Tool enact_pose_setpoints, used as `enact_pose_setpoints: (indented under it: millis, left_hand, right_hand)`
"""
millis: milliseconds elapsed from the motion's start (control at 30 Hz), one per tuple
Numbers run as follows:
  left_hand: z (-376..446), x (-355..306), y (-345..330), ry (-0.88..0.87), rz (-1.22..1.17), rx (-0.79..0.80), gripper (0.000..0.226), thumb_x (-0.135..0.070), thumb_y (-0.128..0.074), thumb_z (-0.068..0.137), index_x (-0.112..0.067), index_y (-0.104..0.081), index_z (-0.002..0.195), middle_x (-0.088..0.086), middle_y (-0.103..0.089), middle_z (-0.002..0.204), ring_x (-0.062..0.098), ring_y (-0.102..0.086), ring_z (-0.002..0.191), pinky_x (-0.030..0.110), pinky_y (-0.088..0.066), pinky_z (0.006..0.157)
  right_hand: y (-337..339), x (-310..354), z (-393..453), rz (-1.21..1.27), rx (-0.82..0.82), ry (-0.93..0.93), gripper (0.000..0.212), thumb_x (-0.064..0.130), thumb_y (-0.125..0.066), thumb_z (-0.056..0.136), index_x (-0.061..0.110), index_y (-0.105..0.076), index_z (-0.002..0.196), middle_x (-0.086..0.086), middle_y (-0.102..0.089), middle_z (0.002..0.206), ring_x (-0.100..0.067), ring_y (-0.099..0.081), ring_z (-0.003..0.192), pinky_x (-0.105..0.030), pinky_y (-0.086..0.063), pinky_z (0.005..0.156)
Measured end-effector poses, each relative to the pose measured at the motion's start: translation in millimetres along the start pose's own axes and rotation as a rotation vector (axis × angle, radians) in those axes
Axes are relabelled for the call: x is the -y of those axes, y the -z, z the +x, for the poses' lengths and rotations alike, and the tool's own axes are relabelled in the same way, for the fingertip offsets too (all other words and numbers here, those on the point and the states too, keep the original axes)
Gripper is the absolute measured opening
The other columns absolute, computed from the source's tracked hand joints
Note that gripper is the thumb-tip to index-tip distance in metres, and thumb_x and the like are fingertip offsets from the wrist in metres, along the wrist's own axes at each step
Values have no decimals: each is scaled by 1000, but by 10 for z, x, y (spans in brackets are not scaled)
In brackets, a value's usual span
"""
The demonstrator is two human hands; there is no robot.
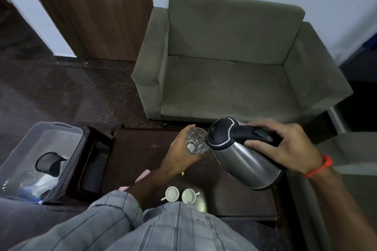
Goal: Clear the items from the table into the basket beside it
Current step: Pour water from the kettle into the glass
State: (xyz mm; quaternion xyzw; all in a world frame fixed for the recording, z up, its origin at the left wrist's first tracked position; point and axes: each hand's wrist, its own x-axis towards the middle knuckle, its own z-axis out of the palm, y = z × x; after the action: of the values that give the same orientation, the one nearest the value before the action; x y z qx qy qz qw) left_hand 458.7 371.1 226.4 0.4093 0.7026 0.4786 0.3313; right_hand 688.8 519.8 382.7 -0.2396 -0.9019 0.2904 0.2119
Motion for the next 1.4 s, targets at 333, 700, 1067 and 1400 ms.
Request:
enact_pose_setpoints:
  millis: [333,700,1067,1400]
  left_hand:
    - [68,-31,-149,-40,-14,100,98,-32,-93,65,-28,-43,150,-14,-61,136,-11,-57,123,2,-40,101]
    - [-1,7,-337,-55,2,127,99,-31,-94,67,-31,-41,150,-16,-60,140,-2,-57,129,7,-42,103]
    - [-36,104,-459,-59,41,94,97,-37,-94,67,-38,-41,148,-17,-60,141,-1,-58,130,32,-50,111]
    - [-46,184,-463,-69,37,86,98,-46,-93,65,-40,-41,147,-21,-60,139,-7,-57,128,25,-51,108]
  right_hand:
    - [340,260,324,-104,120,126,38,42,-80,78,23,-75,110,21,-75,103,7,-72,84,-20,-58,74]
    - [468,500,426,-175,306,87,34,44,-75,80,24,-76,107,13,-78,92,-2,-74,78,-32,-60,74]
    - [457,685,468,-248,409,81,36,52,-69,81,27,-75,105,19,-74,94,1,-71,77,-27,-59,76]
    - [410,858,535,-297,479,82,35,53,-66,82,26,-75,103,17,-75,96,-1,-71,81,-28,-58,78]
